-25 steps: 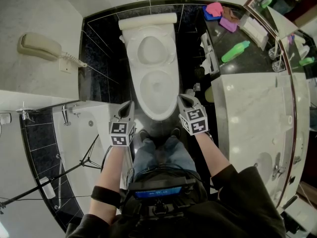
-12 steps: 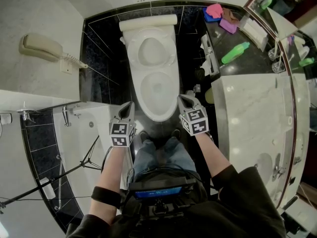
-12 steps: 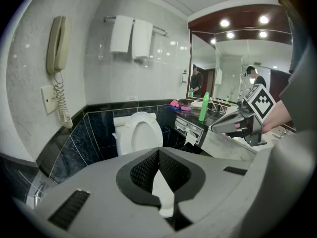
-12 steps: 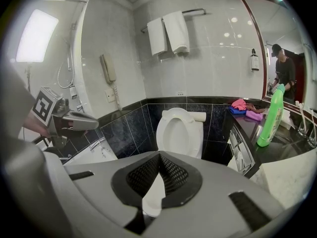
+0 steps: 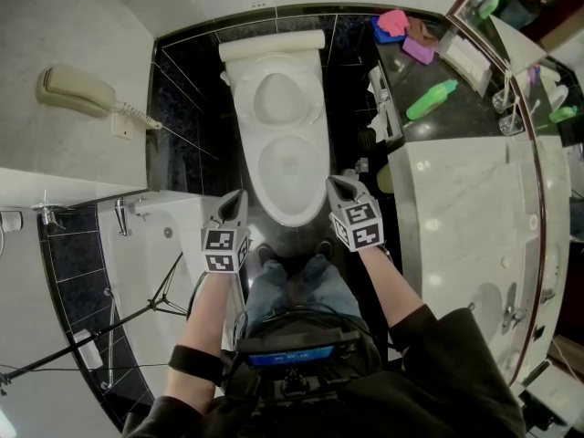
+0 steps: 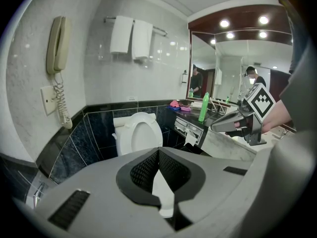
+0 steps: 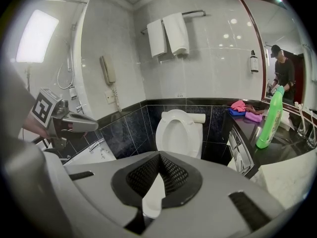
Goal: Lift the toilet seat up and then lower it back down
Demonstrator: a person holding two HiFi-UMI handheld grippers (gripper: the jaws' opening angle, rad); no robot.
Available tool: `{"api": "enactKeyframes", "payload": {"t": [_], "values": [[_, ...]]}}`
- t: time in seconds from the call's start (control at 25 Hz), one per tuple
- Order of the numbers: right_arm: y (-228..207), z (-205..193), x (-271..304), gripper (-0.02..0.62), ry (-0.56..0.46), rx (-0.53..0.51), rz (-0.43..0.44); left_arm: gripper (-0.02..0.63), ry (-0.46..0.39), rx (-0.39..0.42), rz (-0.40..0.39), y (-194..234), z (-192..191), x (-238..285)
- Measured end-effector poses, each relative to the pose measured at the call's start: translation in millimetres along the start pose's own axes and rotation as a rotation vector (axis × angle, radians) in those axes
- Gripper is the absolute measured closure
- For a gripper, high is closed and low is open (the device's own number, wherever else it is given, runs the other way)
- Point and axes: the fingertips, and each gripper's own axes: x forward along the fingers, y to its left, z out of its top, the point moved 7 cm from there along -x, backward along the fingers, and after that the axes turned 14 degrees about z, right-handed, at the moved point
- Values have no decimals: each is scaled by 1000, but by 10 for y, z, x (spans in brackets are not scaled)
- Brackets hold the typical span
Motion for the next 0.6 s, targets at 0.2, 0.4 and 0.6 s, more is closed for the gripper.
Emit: {"api": "enactKeyframes", "payload": {"t": [0.2, 0.4, 0.6], "values": [[-9, 15, -19, 594, -6, -8, -9, 600, -3, 1, 1, -2, 13, 1], [-16, 55, -27, 594, -13, -8, -8, 600, -10, -1, 2, 10, 39, 2], [-32, 52, -16, 594, -10, -13, -12, 600, -13, -3, 3, 24, 63, 4]]}}
